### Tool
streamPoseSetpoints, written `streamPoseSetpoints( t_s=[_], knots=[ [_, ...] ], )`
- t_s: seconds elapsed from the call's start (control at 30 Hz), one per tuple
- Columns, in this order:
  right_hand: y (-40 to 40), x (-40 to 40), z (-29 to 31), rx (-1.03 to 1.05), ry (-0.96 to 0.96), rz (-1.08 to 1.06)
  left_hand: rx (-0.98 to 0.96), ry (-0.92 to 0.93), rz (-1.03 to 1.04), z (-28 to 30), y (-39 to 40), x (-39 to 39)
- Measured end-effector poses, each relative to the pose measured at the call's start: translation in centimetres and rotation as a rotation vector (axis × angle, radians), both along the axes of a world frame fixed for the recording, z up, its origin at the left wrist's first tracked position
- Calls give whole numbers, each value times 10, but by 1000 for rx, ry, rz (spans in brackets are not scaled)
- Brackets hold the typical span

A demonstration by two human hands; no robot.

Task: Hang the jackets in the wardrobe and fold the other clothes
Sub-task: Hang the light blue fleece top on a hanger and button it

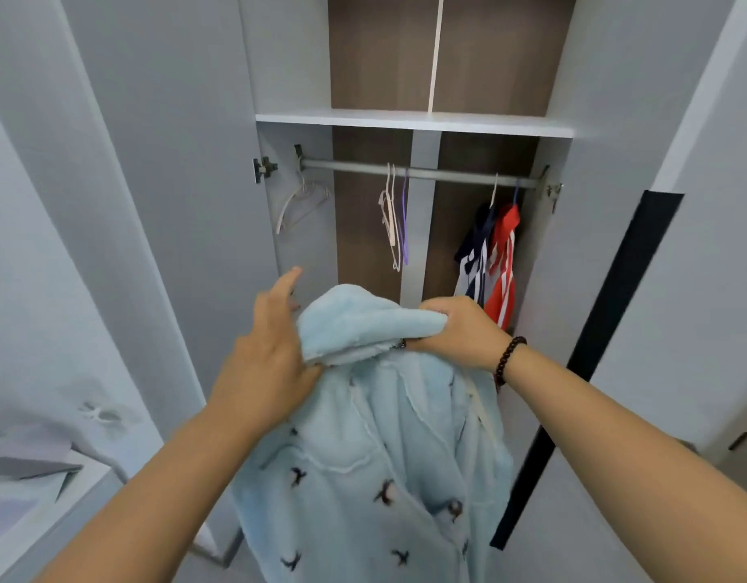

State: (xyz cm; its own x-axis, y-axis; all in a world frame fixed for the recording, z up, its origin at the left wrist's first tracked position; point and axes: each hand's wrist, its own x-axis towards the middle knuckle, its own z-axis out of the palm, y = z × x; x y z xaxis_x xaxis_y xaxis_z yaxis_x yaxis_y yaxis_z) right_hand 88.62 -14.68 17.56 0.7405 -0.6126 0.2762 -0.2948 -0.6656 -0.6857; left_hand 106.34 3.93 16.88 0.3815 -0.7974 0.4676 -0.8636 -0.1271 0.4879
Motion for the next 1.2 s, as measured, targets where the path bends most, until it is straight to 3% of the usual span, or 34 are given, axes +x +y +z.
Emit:
streamPoseSetpoints(
  t_s=[0.1, 0.2, 0.43, 0.67, 0.93, 1.2],
  knots=[
    [-16, 25, 2, 5, -27, -28, -179, -63, 55, -5, -16, 25],
    [-40, 50, 1, -8, -27, -28, -207, -120, 50, -13, -36, 48],
    [-118, 102, -14, -56, -86, -68, -30, 441, 118, -38, -116, 89],
    [-222, 153, -56, 31, -59, -83, -104, 646, 98, -48, -233, 130],
    [-375, 198, -58, 169, -190, -289, -220, 729, 255, -61, -359, 182],
    [-473, 240, -50, 279, -221, -586, -228, 711, 232, -61, -408, 219]
  ],
)
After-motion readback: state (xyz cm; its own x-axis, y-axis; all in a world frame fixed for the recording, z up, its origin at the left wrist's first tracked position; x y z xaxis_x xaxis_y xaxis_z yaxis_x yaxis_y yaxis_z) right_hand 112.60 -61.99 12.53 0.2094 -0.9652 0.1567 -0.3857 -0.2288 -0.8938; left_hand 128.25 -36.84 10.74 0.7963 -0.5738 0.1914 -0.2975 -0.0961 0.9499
